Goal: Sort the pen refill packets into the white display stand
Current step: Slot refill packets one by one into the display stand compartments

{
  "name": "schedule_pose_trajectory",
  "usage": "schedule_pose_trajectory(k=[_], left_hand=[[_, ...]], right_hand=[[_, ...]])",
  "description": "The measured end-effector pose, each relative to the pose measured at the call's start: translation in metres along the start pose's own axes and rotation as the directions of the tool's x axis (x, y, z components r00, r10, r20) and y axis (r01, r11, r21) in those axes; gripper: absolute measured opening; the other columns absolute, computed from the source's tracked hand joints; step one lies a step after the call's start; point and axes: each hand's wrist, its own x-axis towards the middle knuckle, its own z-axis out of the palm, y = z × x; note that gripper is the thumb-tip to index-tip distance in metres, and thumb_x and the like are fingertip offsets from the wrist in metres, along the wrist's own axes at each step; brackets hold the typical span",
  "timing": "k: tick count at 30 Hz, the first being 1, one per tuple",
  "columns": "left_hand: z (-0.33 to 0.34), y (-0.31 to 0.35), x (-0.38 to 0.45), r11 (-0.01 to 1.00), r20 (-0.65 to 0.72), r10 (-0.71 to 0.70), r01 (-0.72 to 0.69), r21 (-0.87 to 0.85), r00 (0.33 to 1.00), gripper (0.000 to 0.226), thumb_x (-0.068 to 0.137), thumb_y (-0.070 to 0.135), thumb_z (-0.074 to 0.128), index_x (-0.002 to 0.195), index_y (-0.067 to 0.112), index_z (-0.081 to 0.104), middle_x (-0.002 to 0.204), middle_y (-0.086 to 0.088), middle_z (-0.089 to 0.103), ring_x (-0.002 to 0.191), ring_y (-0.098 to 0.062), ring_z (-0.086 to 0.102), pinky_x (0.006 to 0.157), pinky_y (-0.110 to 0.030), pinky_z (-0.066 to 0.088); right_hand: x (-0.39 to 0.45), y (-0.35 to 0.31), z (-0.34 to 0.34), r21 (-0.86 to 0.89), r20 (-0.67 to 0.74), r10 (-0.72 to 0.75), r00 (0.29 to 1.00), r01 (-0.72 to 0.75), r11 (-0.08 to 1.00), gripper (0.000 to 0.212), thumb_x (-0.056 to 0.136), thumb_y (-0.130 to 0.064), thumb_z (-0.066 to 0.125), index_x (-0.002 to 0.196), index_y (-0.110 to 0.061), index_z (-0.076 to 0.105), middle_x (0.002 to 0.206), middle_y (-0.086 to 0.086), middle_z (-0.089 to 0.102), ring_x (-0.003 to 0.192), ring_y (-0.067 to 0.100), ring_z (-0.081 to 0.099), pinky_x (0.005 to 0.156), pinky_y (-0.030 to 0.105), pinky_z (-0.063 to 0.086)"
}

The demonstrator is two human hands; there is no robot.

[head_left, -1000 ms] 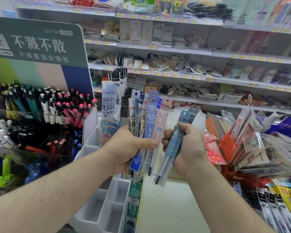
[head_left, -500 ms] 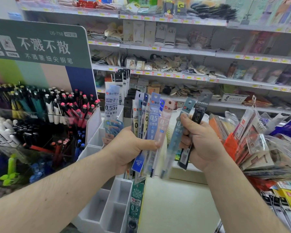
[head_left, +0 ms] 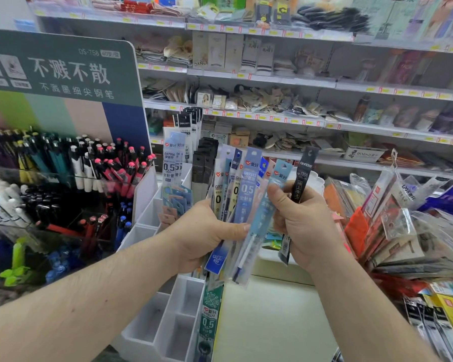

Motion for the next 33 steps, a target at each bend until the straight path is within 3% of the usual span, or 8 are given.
schedule_pose_trajectory(k=[4, 10, 14, 17, 22, 25, 27, 33], left_hand=[[-0.001, -0.001, 0.001, 0.999, 0.018, -0.011, 0.010, 0.030, 1.000, 0.044, 0.061, 0.011, 0.078, 0.103, 0.004, 0.064, 0.090, -0.014, 0.075, 0.087, -0.033, 0.073, 0.075, -0.044, 0.062], [-0.001, -0.005, 0.003, 1.000, -0.007, -0.015, 0.015, -0.021, 1.000, 0.048, 0.066, 0.013, 0.074, 0.111, 0.002, 0.063, 0.090, -0.013, 0.076, 0.081, -0.025, 0.074, 0.069, -0.039, 0.062], [-0.001, -0.006, 0.003, 1.000, 0.024, -0.019, 0.020, -0.022, 1.000, 0.046, 0.067, 0.015, 0.074, 0.111, 0.005, 0.064, 0.091, -0.014, 0.075, 0.080, -0.027, 0.074, 0.068, -0.040, 0.062], [-0.001, -0.006, 0.003, 0.999, 0.058, -0.033, 0.034, -0.032, 0.998, 0.043, 0.067, 0.018, 0.073, 0.108, 0.007, 0.063, 0.089, -0.012, 0.075, 0.078, -0.026, 0.074, 0.067, -0.037, 0.062], [-0.002, -0.002, 0.000, 0.999, 0.024, -0.040, 0.040, -0.025, 0.999, 0.038, 0.073, 0.014, 0.074, 0.110, 0.008, 0.063, 0.092, -0.014, 0.075, 0.080, -0.029, 0.074, 0.074, -0.043, 0.062], [-0.004, -0.004, 0.002, 0.994, -0.104, 0.006, 0.006, 0.112, 0.995, 0.030, 0.083, 0.005, 0.075, 0.111, 0.007, 0.064, 0.100, -0.013, 0.076, 0.094, -0.031, 0.073, 0.090, -0.052, 0.057], [-0.004, -0.005, 0.003, 0.980, -0.111, 0.026, -0.003, 0.198, 0.993, 0.027, 0.083, 0.005, 0.076, 0.108, 0.009, 0.066, 0.099, -0.010, 0.077, 0.096, -0.028, 0.073, 0.093, -0.050, 0.056], [0.002, -0.002, -0.002, 0.998, 0.003, -0.049, 0.049, 0.032, 0.999, 0.028, 0.083, 0.017, 0.070, 0.108, 0.007, 0.062, 0.086, -0.010, 0.076, 0.075, -0.022, 0.074, 0.066, -0.037, 0.062]], right_hand=[[-0.003, 0.003, 0.004, 0.047, -0.039, 0.010, 0.999, -0.008, 0.999, 0.029, 0.065, -0.022, 0.074, 0.086, -0.014, 0.055, 0.057, -0.001, 0.053, 0.043, 0.011, 0.036, 0.039, 0.021, 0.030], [-0.003, -0.003, -0.001, 0.132, -0.081, -0.036, 0.996, 0.046, 0.990, 0.029, 0.064, -0.017, 0.073, 0.086, -0.011, 0.055, 0.056, 0.000, 0.057, 0.037, 0.007, 0.041, 0.035, 0.017, 0.035], [-0.007, -0.003, 0.005, 0.084, -0.018, -0.064, 0.998, 0.065, 0.994, 0.029, 0.074, -0.009, 0.073, 0.097, -0.006, 0.056, 0.056, 0.001, 0.055, 0.034, 0.009, 0.040, 0.035, 0.018, 0.035], [-0.008, -0.002, 0.009, 0.046, -0.025, -0.075, 0.997, 0.076, 0.996, 0.021, 0.078, -0.002, 0.072, 0.091, -0.008, 0.057, 0.057, 0.000, 0.056, 0.038, 0.009, 0.043, 0.036, 0.019, 0.036], [-0.007, 0.003, 0.011, 0.000, -0.072, -0.050, 0.996, 0.050, 0.999, 0.021, 0.078, -0.005, 0.075, 0.089, -0.014, 0.059, 0.064, 0.002, 0.056, 0.055, 0.017, 0.050, 0.042, 0.022, 0.040], [-0.006, -0.003, 0.007, 0.095, -0.089, -0.018, 0.996, 0.027, 0.995, 0.021, 0.073, -0.011, 0.074, 0.085, -0.011, 0.057, 0.054, -0.001, 0.051, 0.041, 0.008, 0.040, 0.038, 0.018, 0.034], [-0.005, -0.007, 0.004, 0.155, -0.091, 0.008, 0.996, 0.006, 0.988, 0.021, 0.079, -0.008, 0.071, 0.079, -0.013, 0.050, 0.049, -0.003, 0.052, 0.035, 0.005, 0.034, 0.037, 0.016, 0.030], [-0.002, -0.004, 0.008, 0.198, -0.097, 0.033, 0.995, -0.013, 0.980, 0.022, 0.085, -0.002, 0.068, 0.077, -0.010, 0.049, 0.056, 0.003, 0.055, 0.035, 0.006, 0.037, 0.036, 0.016, 0.032]])
